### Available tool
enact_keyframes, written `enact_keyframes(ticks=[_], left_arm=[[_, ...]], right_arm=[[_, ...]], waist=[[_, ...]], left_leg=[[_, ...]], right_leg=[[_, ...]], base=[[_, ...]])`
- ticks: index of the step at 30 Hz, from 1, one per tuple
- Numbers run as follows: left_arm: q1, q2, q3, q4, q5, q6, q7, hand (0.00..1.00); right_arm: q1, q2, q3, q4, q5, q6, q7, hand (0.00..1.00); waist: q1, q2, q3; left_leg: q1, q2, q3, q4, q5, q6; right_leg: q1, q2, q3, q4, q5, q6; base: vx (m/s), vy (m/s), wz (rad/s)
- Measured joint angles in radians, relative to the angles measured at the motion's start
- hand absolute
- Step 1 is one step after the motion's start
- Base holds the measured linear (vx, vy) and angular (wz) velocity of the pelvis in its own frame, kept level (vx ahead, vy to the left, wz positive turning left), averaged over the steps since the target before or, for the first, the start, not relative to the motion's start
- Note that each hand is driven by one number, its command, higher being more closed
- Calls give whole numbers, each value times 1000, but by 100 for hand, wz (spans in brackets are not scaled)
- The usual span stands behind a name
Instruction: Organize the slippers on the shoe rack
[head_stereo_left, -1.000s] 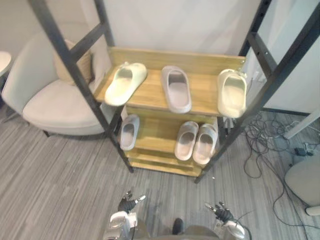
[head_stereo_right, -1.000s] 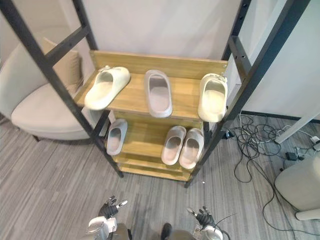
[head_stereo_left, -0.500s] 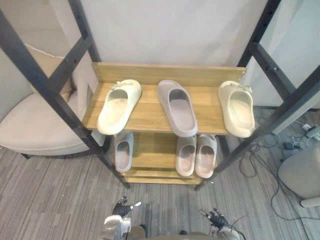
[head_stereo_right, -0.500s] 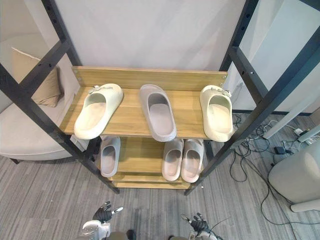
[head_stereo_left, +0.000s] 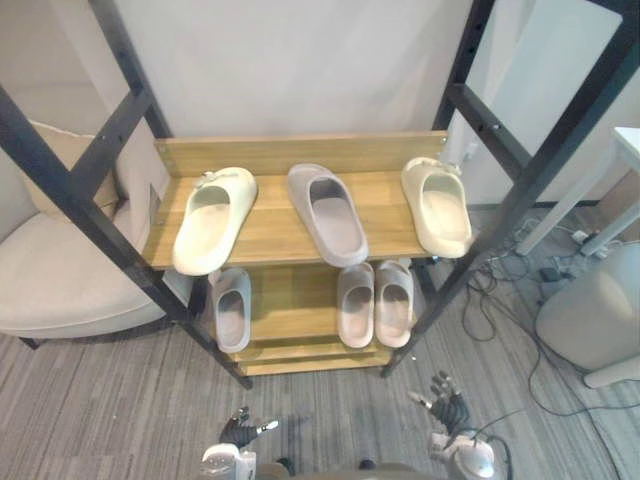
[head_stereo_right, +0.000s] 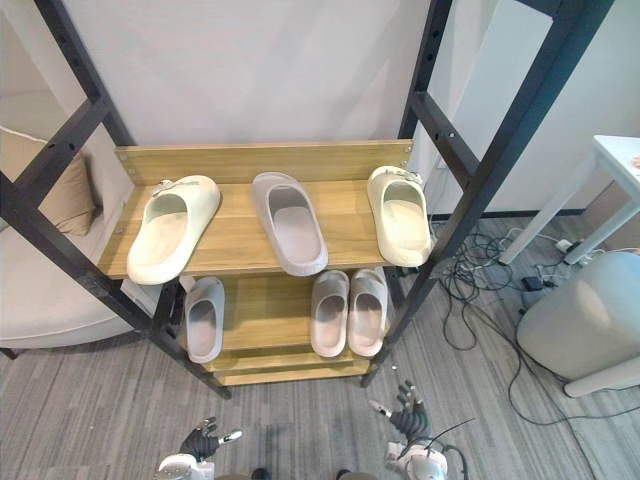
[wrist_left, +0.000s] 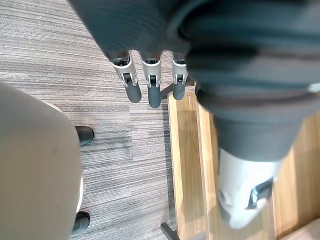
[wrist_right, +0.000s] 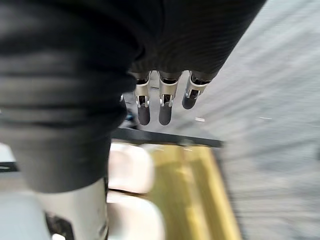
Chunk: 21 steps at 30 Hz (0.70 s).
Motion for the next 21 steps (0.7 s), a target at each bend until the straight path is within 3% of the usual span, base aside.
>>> enact_keyframes(ticks=[1,7,13,21], left_arm=[[2,3,-3,0,0,-1,0,0],[6,8,-33,2,24,-3,0,0],[5,14,-74,-10,41,-8,-3,0],[5,15,-96,-17,67,-18,-10,0]], right_arm=[[34,9,0,-106,-9,-7,0,0],[94,40,1,-368,-116,-30,-5,0],[81,46,9,-547,-181,-76,-9,0],[-62,-31,39,-603,-234,-98,-47,0]], waist=[[0,-2,-1],[-14,-2,-7],[-15,-2,-7],[-14,-1,-8]], left_leg=[[3,0,9,-1,0,1],[15,-15,21,-19,6,9],[15,-20,28,-18,7,13],[15,-34,10,-33,16,27]], right_leg=[[-2,0,9,-2,3,3],[-2,-11,24,-8,11,14],[-5,-18,33,-3,14,17],[-8,-30,17,5,13,20]], base=[[-38,13,-17],[-10,8,-7],[11,3,-2],[-6,-8,6]])
